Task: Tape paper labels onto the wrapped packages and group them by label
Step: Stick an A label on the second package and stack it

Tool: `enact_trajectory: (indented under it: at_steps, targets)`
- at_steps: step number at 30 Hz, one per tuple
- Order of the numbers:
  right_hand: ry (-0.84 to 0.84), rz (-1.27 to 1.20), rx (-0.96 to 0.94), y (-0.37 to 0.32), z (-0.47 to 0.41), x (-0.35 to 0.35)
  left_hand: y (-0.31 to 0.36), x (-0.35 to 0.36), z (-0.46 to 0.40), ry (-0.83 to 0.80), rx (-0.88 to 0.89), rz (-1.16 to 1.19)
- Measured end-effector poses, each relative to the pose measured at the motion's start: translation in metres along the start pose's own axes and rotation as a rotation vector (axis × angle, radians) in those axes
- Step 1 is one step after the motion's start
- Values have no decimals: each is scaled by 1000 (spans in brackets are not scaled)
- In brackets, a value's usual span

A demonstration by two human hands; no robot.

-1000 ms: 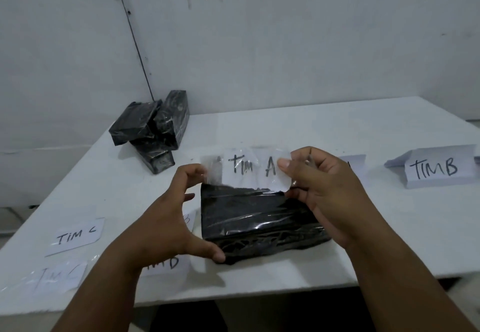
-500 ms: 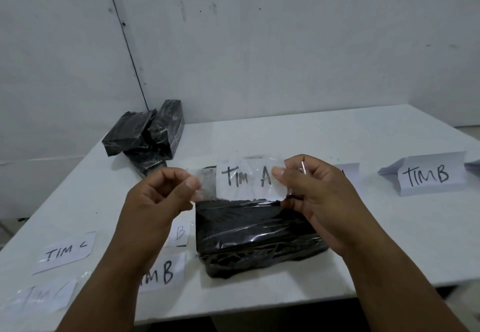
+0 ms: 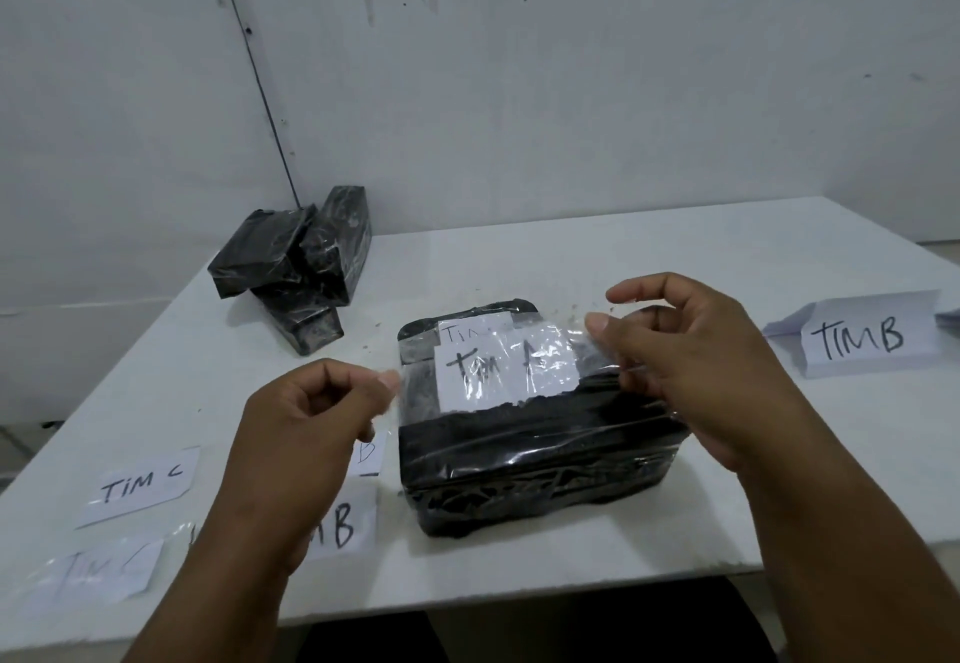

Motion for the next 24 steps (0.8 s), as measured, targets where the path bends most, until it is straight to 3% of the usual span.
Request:
enact_trajectory:
  at_steps: [8, 24]
  targets:
    - [204, 398, -21, 9, 1, -8, -5, 14, 3, 40, 8, -224]
    - [240, 471, 21, 27, -3, -14, -13, 28, -2, 52, -37, -287]
Point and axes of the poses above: each hand's wrist, its own z-axis away from the middle knuckle, its own x-axis out of the palm, y = z × x, the point moved 2 cm from there along -z, towards the middle knuckle, and after that the axes turned 9 degrees about -y, right-handed, at the moved point
